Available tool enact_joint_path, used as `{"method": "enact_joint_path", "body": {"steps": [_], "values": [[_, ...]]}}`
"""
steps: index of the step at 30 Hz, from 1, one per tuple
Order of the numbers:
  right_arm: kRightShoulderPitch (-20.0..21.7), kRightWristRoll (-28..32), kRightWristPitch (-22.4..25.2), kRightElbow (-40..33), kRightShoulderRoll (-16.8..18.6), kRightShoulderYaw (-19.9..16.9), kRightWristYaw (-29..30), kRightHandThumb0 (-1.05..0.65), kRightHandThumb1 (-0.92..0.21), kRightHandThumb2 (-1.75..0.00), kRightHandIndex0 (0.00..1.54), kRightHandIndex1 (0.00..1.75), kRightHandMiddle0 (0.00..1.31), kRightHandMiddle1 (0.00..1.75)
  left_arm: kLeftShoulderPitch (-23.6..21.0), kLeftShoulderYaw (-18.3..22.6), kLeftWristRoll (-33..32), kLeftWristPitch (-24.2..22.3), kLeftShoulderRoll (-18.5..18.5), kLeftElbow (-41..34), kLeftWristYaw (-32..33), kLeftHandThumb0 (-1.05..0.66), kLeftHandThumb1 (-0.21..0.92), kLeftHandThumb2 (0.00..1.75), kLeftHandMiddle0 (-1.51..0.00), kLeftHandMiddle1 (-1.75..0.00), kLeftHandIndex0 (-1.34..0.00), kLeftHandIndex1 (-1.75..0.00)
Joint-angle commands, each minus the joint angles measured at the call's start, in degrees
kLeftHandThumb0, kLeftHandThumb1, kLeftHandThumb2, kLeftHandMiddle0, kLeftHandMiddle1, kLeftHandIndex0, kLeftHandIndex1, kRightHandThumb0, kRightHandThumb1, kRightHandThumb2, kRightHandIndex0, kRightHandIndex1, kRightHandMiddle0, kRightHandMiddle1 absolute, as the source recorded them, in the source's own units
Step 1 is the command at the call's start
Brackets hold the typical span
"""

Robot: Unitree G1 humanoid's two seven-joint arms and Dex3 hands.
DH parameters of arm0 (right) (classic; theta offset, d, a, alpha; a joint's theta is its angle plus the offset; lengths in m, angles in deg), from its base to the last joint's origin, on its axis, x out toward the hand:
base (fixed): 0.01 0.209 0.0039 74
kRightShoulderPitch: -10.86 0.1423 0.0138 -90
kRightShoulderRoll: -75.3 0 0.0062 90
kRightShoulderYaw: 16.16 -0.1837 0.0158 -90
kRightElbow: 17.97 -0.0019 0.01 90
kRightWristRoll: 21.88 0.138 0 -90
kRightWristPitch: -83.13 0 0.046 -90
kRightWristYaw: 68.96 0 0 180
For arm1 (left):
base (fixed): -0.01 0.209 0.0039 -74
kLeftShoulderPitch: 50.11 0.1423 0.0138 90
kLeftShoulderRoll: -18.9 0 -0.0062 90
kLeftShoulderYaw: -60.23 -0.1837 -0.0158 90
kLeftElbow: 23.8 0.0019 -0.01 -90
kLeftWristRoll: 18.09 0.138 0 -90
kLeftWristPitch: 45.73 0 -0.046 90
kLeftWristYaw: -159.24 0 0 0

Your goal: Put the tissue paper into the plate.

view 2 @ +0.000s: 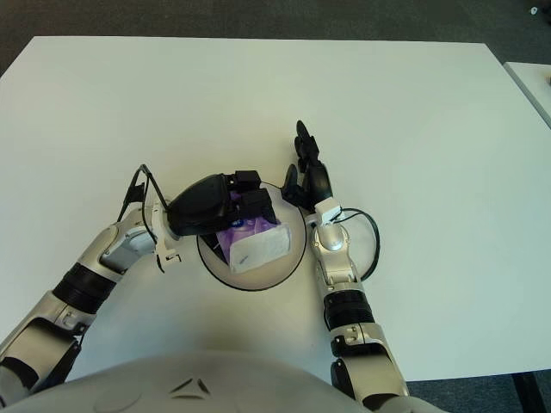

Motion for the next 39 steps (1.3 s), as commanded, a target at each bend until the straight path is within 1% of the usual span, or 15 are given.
{"method": "enact_joint_path", "body": {"steps": [1, 4, 8, 14, 18, 27, 29, 31, 33, 34, 35, 36, 37, 38, 39], "values": [[-11.76, -1.11, 4.69, 11.25, 1.36, 1.83, -0.32, -0.89, -0.92, -1.13, 0.04, 0.01, 0.0, 0.08, 0.18, -1.23, 4.68, 1.8, 0.57, 3.38, 2.7, -0.41, 0.53, 1.04, -1.08, -1.75, -0.44, -1.75], [-10.93, -0.19, 3.77, 13.3, 1.65, 1.27, -0.97, -0.87, -0.92, -1.14, 0.04, 0.01, 0.0, 0.1, 0.08, -0.58, 7.31, 3.21, -0.04, 3.57, 6.82, -0.41, 0.53, 1.04, -1.03, -1.75, -0.44, -1.75], [-10.82, 0.39, 3.18, 13.88, 2.01, 0.99, -1.4, -0.86, -0.92, -1.14, 0.04, 0.01, 0.0, 0.12, 0.11, -0.45, 8.22, 3.96, -0.34, 4.0, 9.37, -0.41, 0.53, 1.05, -0.97, -1.75, -0.44, -1.75], [-10.37, -0.12, 1.8, 15.6, 1.87, 1.07, -1.58, -0.87, -0.92, -1.14, 0.05, 0.01, 0.0, 0.16, 0.37, -0.86, 6.47, 4.59, -0.49, 5.08, 9.89, -0.41, 0.53, 1.04, -0.86, -1.75, -0.44, -1.75], [-9.9, -0.53, 0.73, 16.81, 1.79, 1.1, -1.42, -0.89, -0.92, -1.14, 0.05, 0.01, 0.0, 0.17, 0.29, -0.76, 6.41, 4.83, -0.47, 5.4, 10.54, -0.4, 0.55, 1.02, -0.82, -1.75, -0.43, -1.75], [-9.46, -0.61, -0.96, 18.41, 1.74, 0.96, -1.41, -0.9, -0.92, -1.12, 0.06, 0.01, 0.0, 0.16, 0.1, -0.62, 7.07, 5.51, -0.33, 5.68, 11.98, -0.4, 0.59, 0.96, -0.79, -1.75, -0.4, -1.75], [-9.38, -1.06, -2.41, 19.64, 1.13, 1.21, -1.86, -0.9, -0.92, -1.12, 0.06, 0.01, 0.0, 0.17, -0.05, -0.47, 6.38, 5.62, -0.1, 5.3, 11.6, -0.4, 0.6, 0.96, -0.79, -1.75, -0.4, -1.75], [-9.46, -1.65, -2.84, 19.83, 0.82, 1.43, -1.51, -0.89, -0.92, -1.12, 0.06, 0.01, 0.0, 0.18, -0.16, -0.45, 5.85, 5.34, 0.22, 4.71, 10.79, -0.4, 0.61, 0.94, -0.77, -1.75, -0.39, -1.75], [-9.45, -1.87, -2.59, 19.67, 0.8, 1.46, -1.13, -0.88, -0.92, -1.12, 0.07, 0.01, 0.0, 0.18, -0.25, -0.64, 5.66, 4.55, 0.82, 3.89, 9.24, -0.39, 0.66, 0.88, -0.71, -1.75, -0.36, -1.75], [-9.44, -1.88, -2.48, 19.63, 0.8, 1.46, -1.06, -0.87, -0.92, -1.11, 0.07, 0.01, 0.0, 0.19, -0.29, -0.76, 5.58, 4.14, 1.14, 3.5, 8.43, -0.38, 0.71, 0.8, -0.61, -1.75, -0.32, -1.75], [-9.42, -1.86, -2.43, 19.62, 0.8, 1.45, -1.06, -0.86, -0.92, -1.11, 0.07, 0.02, 0.0, 0.19, -0.32, -0.84, 5.53, 3.9, 1.33, 3.29, 7.97, -0.38, 0.76, 0.74, -0.54, -1.75, -0.3, -1.75], [-9.41, -1.68, -2.26, 19.57, 0.8, 1.43, -1.3, -0.86, -0.92, -1.11, 0.07, 0.02, 0.0, 0.19, -0.33, -1.13, 5.02, 3.06, 1.91, 2.65, 6.23, -0.38, 0.77, 0.72, -0.51, -1.75, -0.29, -1.75], [-9.4, -1.48, -2.13, 19.54, 0.79, 1.41, -1.59, -0.85, -0.92, -1.1, 0.08, 0.02, 0.0, 0.19, -0.32, -1.42, 4.37, 2.17, 2.53, 1.93, 4.4, -0.53, 0.83, 0.7, -0.35, -1.74, -0.21, -1.7], [-9.45, -1.33, -2.05, 19.46, 0.78, 1.4, -1.81, -0.84, -0.92, -1.1, 0.08, 0.02, 0.0, 0.19, -0.24, -1.62, 3.89, 1.5, 2.95, 1.3, 3.05, -0.67, 0.86, 0.69, -0.24, -1.66, -0.15, -1.67], [-9.32, -1.15, -1.92, 19.55, 0.84, 1.39, -2.07, -0.84, -0.92, -1.1, 0.08, 0.02, 0.0, 0.19, -0.01, -1.77, 3.23, -0.03, 4.33, -0.62, -0.11, -0.73, 0.87, 0.69, -0.2, -1.62, -0.12, -1.65]]}}
